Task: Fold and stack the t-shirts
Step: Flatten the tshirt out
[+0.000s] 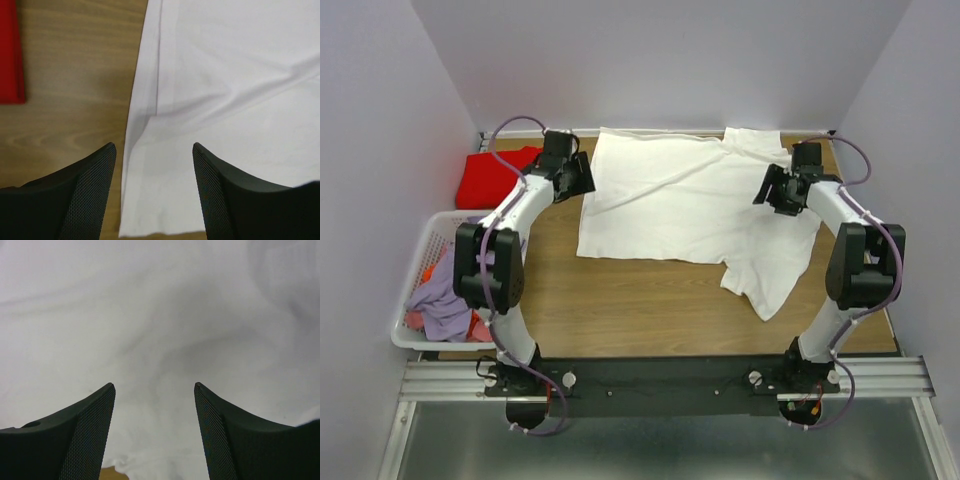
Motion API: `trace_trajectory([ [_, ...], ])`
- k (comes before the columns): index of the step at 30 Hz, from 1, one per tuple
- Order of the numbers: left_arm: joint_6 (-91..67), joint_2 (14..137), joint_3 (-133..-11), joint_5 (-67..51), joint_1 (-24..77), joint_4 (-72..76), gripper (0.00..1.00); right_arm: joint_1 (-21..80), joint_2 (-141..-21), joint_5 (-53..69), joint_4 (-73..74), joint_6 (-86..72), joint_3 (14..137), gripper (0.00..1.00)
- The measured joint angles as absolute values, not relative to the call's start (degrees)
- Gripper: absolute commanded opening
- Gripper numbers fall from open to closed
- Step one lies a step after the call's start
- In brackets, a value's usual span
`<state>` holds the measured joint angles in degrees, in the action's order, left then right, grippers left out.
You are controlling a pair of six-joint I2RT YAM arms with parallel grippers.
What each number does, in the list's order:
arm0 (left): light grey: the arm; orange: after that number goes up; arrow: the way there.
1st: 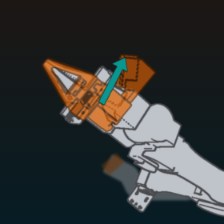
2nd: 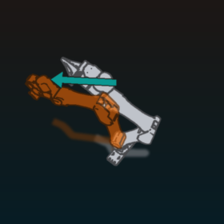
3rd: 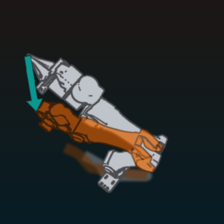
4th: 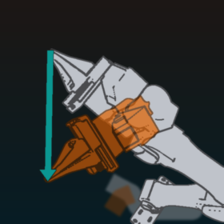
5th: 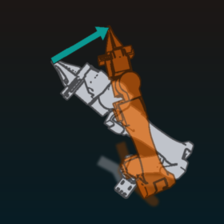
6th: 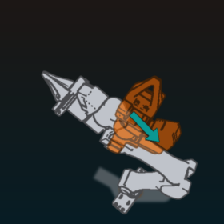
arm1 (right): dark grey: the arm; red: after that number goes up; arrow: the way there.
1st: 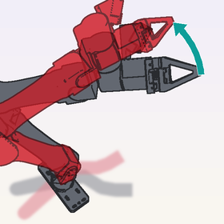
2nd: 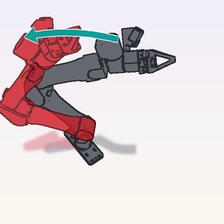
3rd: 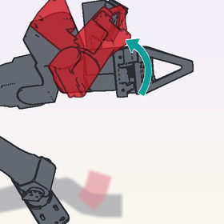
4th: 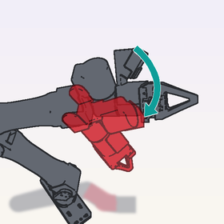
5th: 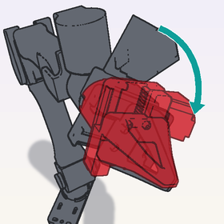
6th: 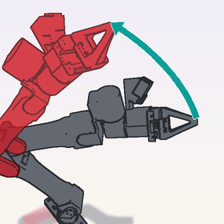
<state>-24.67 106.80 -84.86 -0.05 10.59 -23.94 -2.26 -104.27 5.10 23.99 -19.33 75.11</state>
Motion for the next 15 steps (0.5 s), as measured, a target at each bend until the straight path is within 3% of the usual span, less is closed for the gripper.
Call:
trace_trajectory([
  [9, -23.0, 95.7, -61.7, 6.0, 15.4, -27.8, 0.72, -2.3, -95.7, 4.2, 30.3, -19.5, 65.7, 0.72],
  [15, -24.8, 95.7, -58.9, 7.4, 15.4, -28.2, 0.67, -2.3, -93.8, 3.3, 31.4, -19.5, 64.4, 0.72],
])
